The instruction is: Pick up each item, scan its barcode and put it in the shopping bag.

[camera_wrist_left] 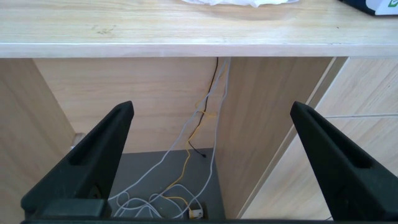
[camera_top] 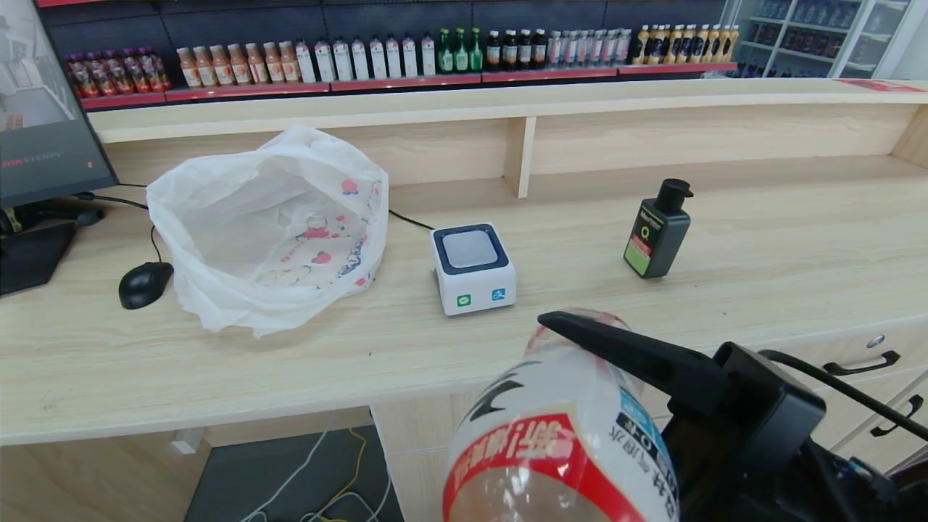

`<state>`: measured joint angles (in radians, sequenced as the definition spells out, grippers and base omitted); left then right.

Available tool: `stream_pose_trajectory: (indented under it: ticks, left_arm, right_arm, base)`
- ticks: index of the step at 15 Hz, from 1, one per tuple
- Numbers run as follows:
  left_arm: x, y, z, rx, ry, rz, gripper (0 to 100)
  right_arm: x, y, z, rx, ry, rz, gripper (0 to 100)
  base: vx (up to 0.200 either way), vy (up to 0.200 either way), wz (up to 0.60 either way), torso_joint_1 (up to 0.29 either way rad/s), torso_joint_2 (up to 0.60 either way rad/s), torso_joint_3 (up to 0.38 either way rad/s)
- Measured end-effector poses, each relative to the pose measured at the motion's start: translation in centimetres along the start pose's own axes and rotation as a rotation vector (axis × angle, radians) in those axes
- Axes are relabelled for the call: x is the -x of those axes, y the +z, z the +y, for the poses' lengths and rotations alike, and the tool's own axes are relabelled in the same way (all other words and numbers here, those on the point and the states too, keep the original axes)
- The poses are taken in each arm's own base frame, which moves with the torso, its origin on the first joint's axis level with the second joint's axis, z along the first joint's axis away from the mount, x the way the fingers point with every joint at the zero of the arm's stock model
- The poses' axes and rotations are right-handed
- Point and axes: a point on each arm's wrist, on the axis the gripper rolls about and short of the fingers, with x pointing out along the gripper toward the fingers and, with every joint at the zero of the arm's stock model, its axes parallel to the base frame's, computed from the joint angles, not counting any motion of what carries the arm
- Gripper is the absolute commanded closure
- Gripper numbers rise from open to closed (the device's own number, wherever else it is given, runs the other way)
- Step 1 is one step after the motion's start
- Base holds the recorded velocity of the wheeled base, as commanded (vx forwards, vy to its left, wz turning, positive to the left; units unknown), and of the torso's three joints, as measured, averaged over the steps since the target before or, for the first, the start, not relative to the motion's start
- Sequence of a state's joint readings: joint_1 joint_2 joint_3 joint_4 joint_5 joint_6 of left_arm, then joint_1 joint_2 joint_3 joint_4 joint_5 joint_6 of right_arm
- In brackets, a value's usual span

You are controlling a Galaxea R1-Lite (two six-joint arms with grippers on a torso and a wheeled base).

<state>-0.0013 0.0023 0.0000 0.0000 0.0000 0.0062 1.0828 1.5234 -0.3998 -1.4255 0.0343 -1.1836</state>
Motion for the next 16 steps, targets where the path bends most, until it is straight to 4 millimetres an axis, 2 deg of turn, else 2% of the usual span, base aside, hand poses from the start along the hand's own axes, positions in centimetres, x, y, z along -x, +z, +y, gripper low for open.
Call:
stream_pose_trajectory:
  ticks: [4,12,16]
  left_arm:
    - [0.00,0.00,0.00,0.000,0.000,0.000,0]
    - [0.00,0.00,0.00,0.000,0.000,0.000,0]
    - [0.00,0.00,0.00,0.000,0.000,0.000,0]
  right_arm:
    - [0.37,0.05,0.50,0.197,0.024,-0.003,100]
    - [0.83,0.50,0.66,0.390,0.030,-0.028,100]
    - [0.32,0.78,0.10,0.460,-0.001,-0.041,100]
  base:
    - [0.000,0.000,0.00,0.000,0.00,0.000]
    - [0.000,0.000,0.00,0.000,0.00,0.000]
    - [0.000,0.000,0.00,0.000,0.00,0.000]
